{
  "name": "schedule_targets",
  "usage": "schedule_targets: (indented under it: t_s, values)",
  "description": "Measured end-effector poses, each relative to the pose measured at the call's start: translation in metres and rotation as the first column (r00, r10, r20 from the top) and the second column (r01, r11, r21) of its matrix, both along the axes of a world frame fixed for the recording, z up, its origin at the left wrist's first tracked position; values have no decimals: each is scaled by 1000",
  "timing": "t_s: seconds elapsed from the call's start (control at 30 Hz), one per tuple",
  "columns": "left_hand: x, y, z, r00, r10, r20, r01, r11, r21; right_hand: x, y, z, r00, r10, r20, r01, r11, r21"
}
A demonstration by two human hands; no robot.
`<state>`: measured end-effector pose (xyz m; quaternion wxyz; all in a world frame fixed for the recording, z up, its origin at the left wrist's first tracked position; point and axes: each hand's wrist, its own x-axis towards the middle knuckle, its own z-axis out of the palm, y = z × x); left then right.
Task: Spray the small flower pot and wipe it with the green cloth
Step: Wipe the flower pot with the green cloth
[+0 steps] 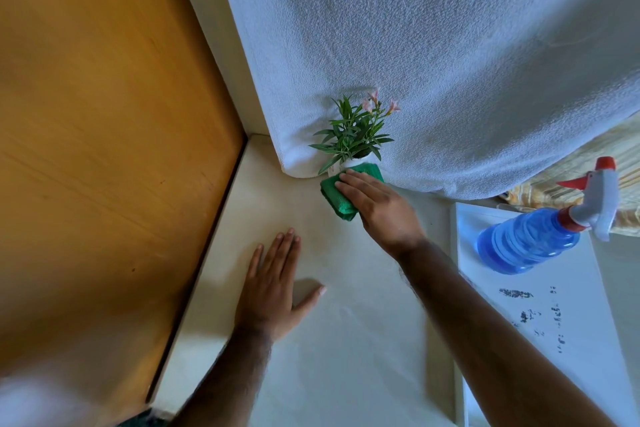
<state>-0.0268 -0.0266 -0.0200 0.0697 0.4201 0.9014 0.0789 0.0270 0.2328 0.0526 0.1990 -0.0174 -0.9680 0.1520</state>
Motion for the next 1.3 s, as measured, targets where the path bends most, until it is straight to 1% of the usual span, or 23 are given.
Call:
schedule_targets:
  t_s: [0.13, 0.2, 0.27, 0.37, 0.43, 0.57, 0.7, 0.9, 1.03, 1.1, 1.17, 1.3]
  values:
    - [1, 1, -2, 1000, -7, -23, 8, 998, 62, 17, 1, -16, 994, -23, 106, 31, 997, -68]
    - [1, 1, -2, 999, -8, -37, 11, 997, 79, 25, 0, -17, 991, -45, 123, 56, 995, -88]
    - [0, 1, -1, 999, -8, -42, 11, 998, 69, 26, -1, -12, 995, -57, 79, 62, 996, -67]
    - [-1, 1, 0, 1000, -6, -16, 6, 1000, 29, 11, 0, 4, 999, -17, -47, 17, 1000, -6]
    - [-1, -1, 0, 1000, -2, -10, 3, 1000, 13, 0, 1, 11, 997, 4, -78, -4, 1000, 4]
    - [0, 0, 0, 1000, -4, -13, 4, 1000, 21, 2, 5, 5, 998, 23, -52, -24, 1000, -5]
    - [-1, 1, 0, 1000, -8, -25, 9, 1000, 27, 12, 7, -2, 1000, -15, -14, 14, 997, -79]
    - [0, 1, 1, 1000, -3, -8, 3, 1000, -13, 8, 10, 10, 998, -19, -61, 12, 993, -114]
    - [0, 0, 1, 1000, -3, -7, 3, 1000, 5, 14, 11, -1, 997, -56, 45, 64, 981, -184]
    - [0, 1, 1, 1000, -6, -17, 7, 1000, 28, 20, 11, -6, 995, -65, 81, 79, 980, -184]
    - [-1, 1, 0, 1000, -11, -16, 11, 999, 33, 20, 10, -5, 996, -67, 56, 75, 984, -163]
    - [-1, 0, 0, 1000, -4, 4, 4, 1000, -6, 2, 8, 9, 998, -23, -61, 17, 994, -105]
